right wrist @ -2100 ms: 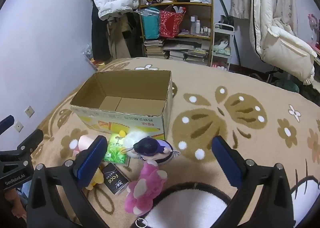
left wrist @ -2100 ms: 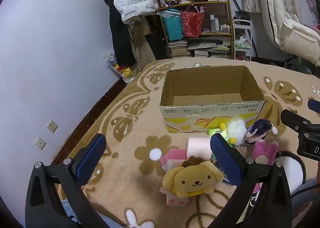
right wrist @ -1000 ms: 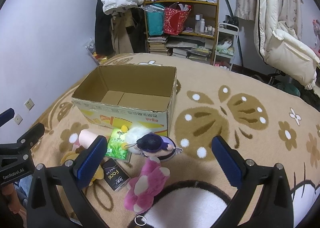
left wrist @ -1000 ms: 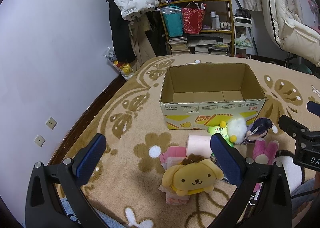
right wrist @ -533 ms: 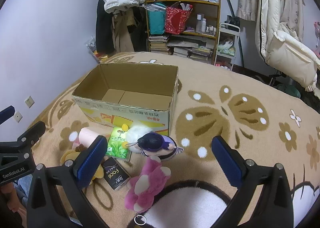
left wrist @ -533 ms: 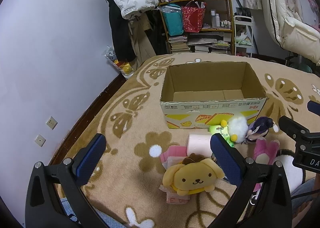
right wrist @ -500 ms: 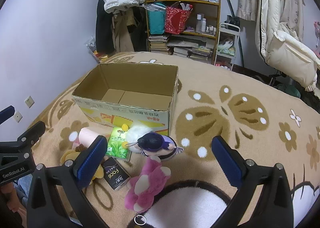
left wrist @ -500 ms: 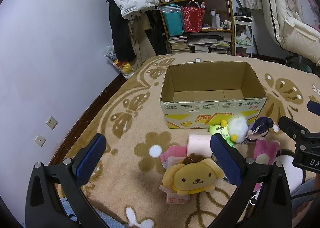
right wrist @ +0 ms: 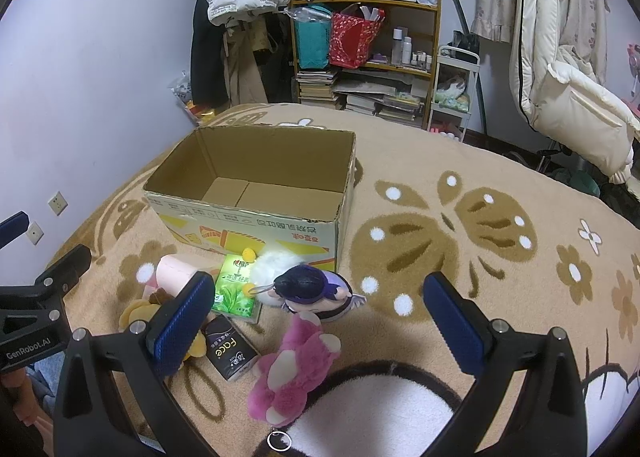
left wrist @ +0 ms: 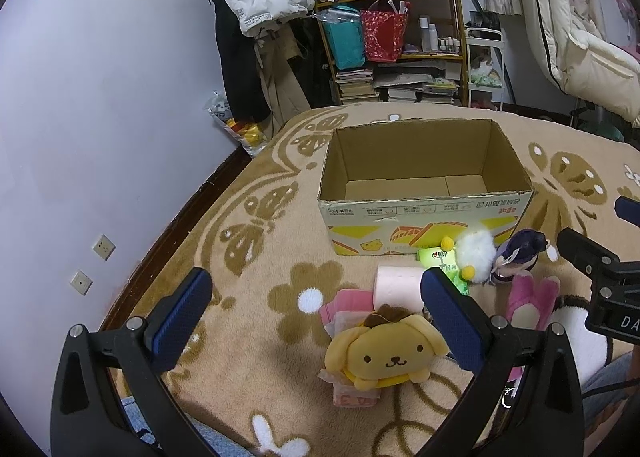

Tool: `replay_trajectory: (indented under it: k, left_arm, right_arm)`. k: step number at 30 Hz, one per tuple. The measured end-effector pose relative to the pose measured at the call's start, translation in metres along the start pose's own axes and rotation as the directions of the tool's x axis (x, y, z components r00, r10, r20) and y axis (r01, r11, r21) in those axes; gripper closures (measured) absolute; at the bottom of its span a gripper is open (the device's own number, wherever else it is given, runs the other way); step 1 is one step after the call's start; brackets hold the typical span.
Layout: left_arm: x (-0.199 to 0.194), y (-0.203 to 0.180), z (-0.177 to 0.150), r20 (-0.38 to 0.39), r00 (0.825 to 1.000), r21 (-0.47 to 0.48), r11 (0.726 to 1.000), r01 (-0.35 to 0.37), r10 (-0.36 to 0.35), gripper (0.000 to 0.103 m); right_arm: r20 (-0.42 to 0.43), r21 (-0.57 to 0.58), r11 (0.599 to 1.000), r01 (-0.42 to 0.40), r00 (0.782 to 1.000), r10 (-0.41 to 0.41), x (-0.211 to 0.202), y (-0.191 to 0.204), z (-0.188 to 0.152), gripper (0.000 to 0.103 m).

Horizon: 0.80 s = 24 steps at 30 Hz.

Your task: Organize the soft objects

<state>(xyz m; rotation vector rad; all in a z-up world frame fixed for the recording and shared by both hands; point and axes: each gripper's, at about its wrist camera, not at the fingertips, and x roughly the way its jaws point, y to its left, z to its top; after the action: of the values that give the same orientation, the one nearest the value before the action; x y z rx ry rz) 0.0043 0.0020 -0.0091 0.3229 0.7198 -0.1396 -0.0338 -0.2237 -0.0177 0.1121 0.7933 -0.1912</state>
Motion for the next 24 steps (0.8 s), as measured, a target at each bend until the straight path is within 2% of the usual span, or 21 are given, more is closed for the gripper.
replay_trajectory:
  k: [20,24]
  left_arm:
    - [0.002,-0.0023,-0.0024,-0.006,1.0,0.01,1.0,-0.005,0.005,0.0]
    - [0.0022,-0.0004,-0.0025,-0.01,1.0,-0.004,1.0,0.017,-0.017,0.0]
  right_arm:
    - [0.0,0.001,1.0,0.004,1.0,-0.004,0.0002,0.001,0.0003,0.0]
    - [-0.001,0.004,1.0,-0.001,1.0,0.001,0.0001,-0.0009,-0.0005,0.0]
